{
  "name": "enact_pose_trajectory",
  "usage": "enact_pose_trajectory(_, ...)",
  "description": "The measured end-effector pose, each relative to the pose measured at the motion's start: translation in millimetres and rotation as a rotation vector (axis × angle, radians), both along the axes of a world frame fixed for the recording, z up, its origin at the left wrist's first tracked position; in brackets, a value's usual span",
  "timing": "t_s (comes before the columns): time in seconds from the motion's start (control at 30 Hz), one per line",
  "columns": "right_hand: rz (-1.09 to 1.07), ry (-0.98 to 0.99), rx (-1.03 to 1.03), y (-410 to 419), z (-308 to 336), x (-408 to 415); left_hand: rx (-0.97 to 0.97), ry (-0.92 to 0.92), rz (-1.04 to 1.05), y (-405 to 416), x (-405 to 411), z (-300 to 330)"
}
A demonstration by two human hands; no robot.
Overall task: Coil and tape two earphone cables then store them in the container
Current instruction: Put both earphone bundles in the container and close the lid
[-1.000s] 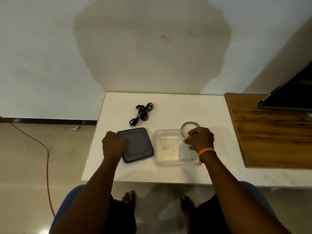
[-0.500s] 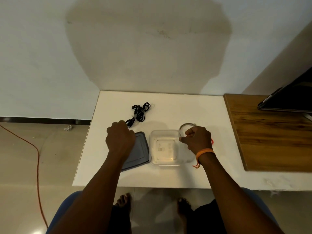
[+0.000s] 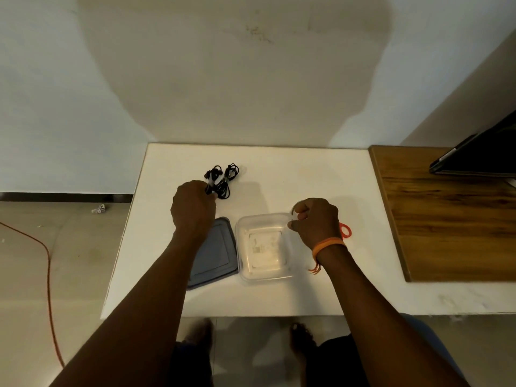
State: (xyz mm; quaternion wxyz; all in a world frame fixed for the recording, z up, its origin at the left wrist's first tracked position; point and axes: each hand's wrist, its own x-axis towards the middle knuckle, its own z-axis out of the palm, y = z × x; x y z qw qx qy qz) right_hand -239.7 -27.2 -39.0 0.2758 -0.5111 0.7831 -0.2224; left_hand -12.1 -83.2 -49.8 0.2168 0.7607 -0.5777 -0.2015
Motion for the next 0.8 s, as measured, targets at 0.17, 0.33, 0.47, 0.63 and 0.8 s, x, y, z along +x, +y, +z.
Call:
enact_pose_trajectory(0.17,-0.091,-0.212,-0.144,3,20,11,-0.060,0.561,0.128,23,-14,39)
enact_pose_trajectory(0.33,-0.187,-0.939,0.110,17,46,35,0.053,0.805,0.062,79,-50,59)
enact_pose_trajectory(0.47,-0.134,-0.815,0.106,34,40,41,0.138,0.679,-0.126,109,-56,51)
enact_pose_trajectory(0.63,-0.095,-0.847,0.176,41,37,39,0.116,0.436,-0.334,103,-43,38)
enact_pose_trajectory(0.8,-0.044,-0.641,0.141,43,23,42,0.344,0.183,-0.486,96,-32,32)
